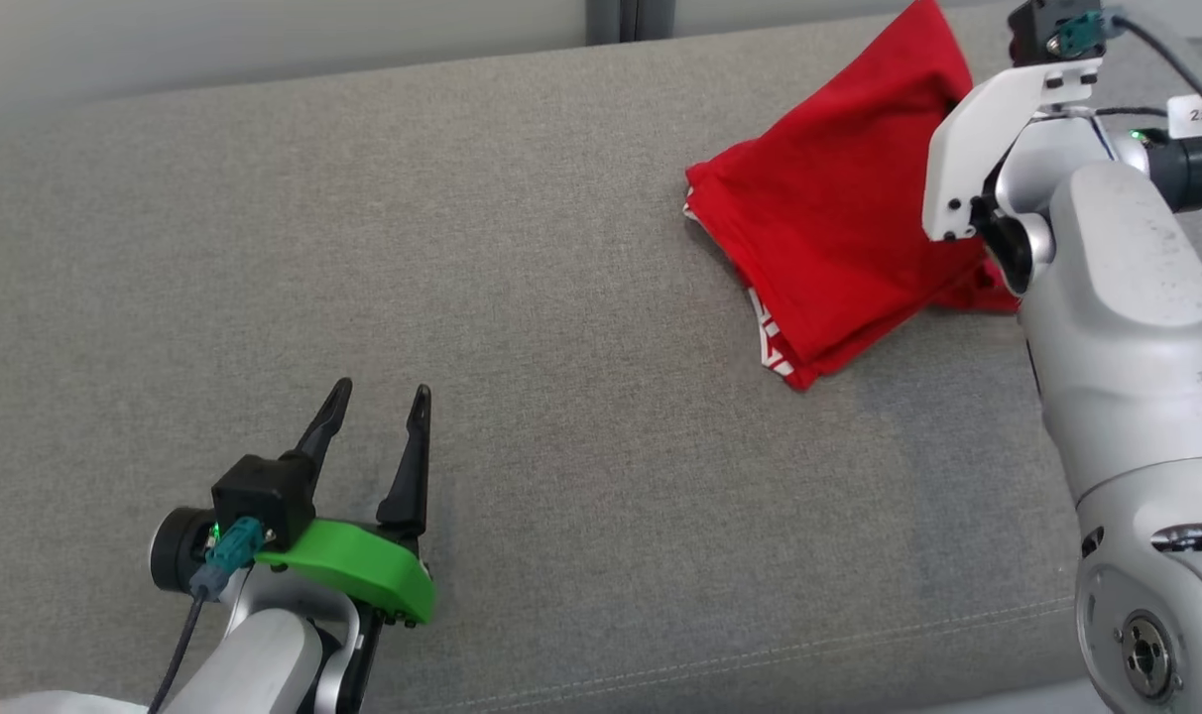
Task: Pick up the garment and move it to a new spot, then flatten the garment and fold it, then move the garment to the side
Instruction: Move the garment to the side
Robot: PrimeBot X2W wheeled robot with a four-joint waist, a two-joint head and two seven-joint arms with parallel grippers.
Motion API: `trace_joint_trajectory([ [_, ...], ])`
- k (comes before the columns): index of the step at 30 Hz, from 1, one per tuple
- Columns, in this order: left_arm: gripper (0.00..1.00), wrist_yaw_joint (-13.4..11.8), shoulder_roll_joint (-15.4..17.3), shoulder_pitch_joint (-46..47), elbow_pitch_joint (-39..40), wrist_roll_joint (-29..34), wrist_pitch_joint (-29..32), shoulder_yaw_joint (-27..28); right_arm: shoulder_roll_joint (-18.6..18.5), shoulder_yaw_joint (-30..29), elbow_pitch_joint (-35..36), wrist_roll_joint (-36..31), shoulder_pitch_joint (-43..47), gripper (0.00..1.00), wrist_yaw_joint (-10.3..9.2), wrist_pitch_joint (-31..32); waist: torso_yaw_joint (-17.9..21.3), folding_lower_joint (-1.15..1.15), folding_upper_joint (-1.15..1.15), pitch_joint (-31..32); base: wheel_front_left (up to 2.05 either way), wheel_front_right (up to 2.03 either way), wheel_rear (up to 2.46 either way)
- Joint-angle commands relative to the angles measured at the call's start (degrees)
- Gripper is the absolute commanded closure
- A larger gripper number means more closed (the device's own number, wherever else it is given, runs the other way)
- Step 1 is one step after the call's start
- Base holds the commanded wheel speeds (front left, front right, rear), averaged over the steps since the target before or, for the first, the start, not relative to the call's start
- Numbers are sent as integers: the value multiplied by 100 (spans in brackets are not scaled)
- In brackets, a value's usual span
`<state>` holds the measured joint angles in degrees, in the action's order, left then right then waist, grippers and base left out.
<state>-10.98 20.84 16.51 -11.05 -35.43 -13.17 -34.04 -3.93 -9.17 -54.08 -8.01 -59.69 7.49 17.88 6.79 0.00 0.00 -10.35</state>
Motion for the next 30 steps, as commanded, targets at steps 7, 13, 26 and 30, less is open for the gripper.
trace_joint_trajectory([
  [7,0,129,-29,361,-48,115,45,-98,-335,-454,29,-344,-303,100,-2,4,267,0,0,-460,0,0,0],
  [13,0,190,-8,459,-62,164,116,-207,-720,-849,86,-636,-304,100,-2,-139,163,0,0,-588,0,0,0],
  [26,0,219,79,587,180,282,321,-404,-1481,-1535,72,-1627,-218,100,-3,-355,-424,0,0,-1002,0,0,0],
  [30,0,235,52,609,248,307,345,-477,-1790,-1475,33,-2005,-92,100,-5,-498,-632,0,0,-1097,0,0,0],
])
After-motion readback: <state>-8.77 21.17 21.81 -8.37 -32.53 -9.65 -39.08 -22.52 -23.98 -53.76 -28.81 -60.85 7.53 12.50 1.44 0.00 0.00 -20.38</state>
